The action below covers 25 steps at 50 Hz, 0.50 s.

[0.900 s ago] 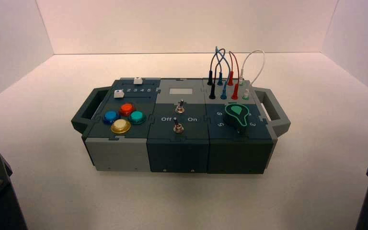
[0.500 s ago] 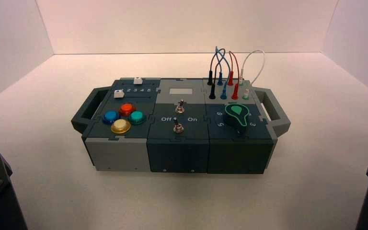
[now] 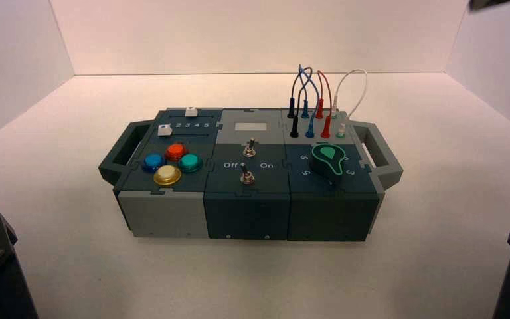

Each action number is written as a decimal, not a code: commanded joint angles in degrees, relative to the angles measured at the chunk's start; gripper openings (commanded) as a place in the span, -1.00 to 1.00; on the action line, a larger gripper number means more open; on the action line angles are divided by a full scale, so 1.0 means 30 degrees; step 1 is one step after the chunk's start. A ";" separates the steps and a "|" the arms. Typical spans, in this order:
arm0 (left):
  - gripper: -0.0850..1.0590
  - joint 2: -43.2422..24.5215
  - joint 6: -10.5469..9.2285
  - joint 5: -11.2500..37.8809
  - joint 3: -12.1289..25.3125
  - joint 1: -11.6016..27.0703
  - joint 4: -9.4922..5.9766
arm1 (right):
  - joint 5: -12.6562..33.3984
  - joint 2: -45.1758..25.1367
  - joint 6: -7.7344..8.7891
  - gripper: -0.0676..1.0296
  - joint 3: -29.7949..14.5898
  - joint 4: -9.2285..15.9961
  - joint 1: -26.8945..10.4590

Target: Move the box to the left.

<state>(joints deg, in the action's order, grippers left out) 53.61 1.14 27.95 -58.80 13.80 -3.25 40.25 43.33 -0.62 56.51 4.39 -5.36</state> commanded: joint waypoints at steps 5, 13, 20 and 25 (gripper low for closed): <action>-0.91 -0.2109 0.0264 0.1729 0.1230 0.2314 -0.0029 | 0.1201 -0.3164 0.0146 -0.92 -0.1436 0.0029 0.0000; -0.91 -0.2666 0.0469 0.2666 0.1406 0.4131 0.0059 | 0.1904 -0.5244 0.0176 -0.92 -0.1816 0.0059 -0.0205; -0.91 -0.2578 0.0498 0.2900 0.1436 0.4248 0.0117 | 0.1934 -0.7178 0.0088 -0.92 -0.2051 0.0146 -0.0791; -0.91 -0.2285 0.0527 0.2930 0.1465 0.4219 0.0176 | 0.1934 -0.8994 0.0059 -0.92 -0.2490 0.0381 -0.1523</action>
<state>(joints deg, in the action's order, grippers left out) 46.23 2.37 36.91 -56.51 26.28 -2.99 46.23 19.51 -0.26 51.33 4.83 -8.17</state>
